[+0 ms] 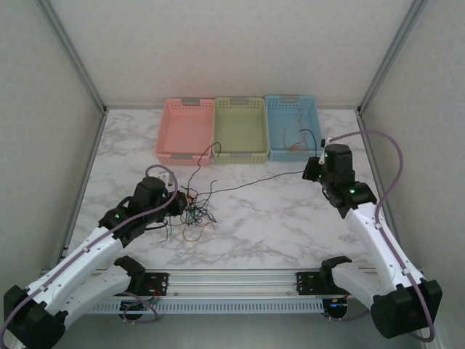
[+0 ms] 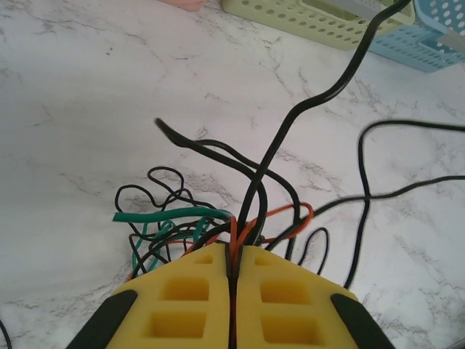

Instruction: Untangle the cables

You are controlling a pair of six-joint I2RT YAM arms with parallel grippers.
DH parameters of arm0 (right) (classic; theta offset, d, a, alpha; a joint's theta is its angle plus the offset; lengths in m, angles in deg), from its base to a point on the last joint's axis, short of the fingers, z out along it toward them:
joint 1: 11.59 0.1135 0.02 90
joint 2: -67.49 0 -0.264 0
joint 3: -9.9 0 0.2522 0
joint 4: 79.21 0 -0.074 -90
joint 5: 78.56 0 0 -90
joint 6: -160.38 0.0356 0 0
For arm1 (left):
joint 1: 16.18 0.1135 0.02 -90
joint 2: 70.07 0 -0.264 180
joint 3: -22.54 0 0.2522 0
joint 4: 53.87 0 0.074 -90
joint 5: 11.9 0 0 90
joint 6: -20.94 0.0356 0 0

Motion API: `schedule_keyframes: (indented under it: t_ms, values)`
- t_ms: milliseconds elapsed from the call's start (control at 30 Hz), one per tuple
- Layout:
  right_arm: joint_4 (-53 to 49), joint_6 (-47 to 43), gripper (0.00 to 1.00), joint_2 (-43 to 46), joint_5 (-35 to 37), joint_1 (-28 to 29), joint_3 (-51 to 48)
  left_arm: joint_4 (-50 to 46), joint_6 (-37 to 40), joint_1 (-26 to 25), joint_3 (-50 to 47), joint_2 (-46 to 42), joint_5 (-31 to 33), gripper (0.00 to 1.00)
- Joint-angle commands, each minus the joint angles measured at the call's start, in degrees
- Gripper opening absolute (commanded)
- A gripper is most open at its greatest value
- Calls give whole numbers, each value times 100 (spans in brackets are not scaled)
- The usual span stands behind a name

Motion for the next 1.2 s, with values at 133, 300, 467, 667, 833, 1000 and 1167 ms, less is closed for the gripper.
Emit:
schedule_keyframes:
  t_ms: [133, 300, 467, 667, 833, 1000, 1167]
  values:
    - [-162, 414, 0, 420, 328, -470, 159, -193, -69, 66, -35, -52, 247, 0]
    - [162, 519, 0, 447, -753, -520, 228, -149, -69, 67, -52, -24, 258, 0]
    - [402, 615, 0, 394, -1398, -518, 232, -93, -65, 73, -51, 35, 231, 0]
    - [625, 650, 0, 382, -2136, -518, 761, -53, -56, 73, -108, 61, 229, 0]
    - [553, 749, 0, 209, -2325, -517, 1628, 29, -83, 74, -133, 114, 208, 0]
    - [421, 770, 0, 85, -2498, -514, 2418, 12, -78, 74, -124, 130, 208, 0]
    - [489, 732, 0, -139, -2433, -521, 2902, 71, -74, 72, -147, 188, 172, 0]
